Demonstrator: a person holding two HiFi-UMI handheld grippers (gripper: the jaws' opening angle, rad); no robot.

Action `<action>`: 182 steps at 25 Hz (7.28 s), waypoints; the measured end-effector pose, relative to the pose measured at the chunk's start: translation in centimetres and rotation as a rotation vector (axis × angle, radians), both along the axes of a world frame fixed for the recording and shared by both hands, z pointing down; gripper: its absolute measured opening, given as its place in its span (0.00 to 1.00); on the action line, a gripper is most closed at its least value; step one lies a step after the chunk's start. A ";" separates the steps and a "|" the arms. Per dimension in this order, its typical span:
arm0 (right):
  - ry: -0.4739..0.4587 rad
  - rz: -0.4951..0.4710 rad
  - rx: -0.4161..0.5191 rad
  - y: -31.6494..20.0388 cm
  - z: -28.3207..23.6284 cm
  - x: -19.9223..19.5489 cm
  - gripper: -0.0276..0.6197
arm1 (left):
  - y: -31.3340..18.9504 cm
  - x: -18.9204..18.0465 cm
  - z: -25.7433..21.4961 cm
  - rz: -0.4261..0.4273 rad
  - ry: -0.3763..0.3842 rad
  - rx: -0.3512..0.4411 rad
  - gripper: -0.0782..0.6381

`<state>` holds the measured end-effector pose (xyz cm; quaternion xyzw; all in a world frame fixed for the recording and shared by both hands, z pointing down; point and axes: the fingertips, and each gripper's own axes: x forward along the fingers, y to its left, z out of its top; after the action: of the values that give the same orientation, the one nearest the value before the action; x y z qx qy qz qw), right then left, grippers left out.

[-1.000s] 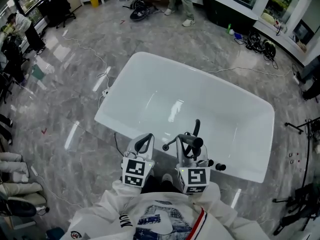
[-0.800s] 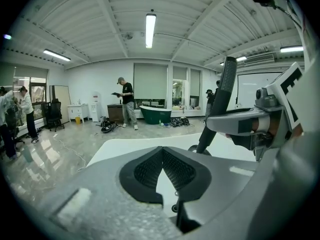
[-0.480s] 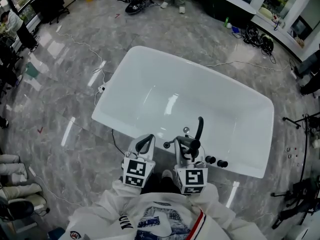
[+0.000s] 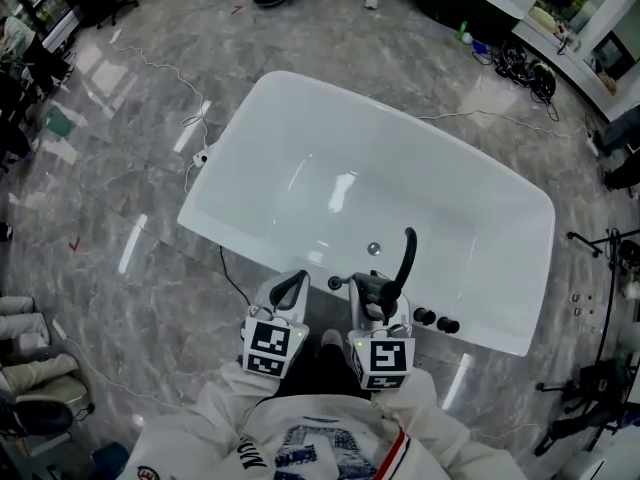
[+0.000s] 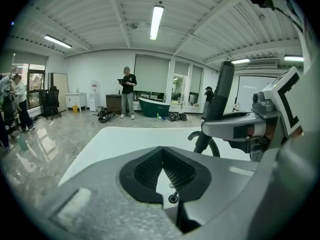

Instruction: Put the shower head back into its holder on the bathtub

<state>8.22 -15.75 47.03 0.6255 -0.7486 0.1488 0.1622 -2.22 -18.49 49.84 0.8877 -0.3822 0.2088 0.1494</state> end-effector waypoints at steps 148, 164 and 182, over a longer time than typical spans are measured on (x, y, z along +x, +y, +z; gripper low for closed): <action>-0.066 0.052 -0.357 4.9 29.3 -2.5 0.25 | 3.9 0.2 25.1 -0.026 0.025 -0.307 0.11; -0.070 0.036 -0.217 6.2 14.8 1.0 0.08 | 5.0 -1.6 14.2 -0.045 -0.040 -0.179 0.11; -0.110 0.032 -0.022 5.9 0.1 5.7 0.05 | 5.5 0.2 -1.6 -0.051 -0.003 0.050 0.11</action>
<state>13.89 -9.84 47.08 0.6263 -0.7447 0.1939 0.1252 -1.99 -12.96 48.21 0.8808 -0.4101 0.1967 0.1319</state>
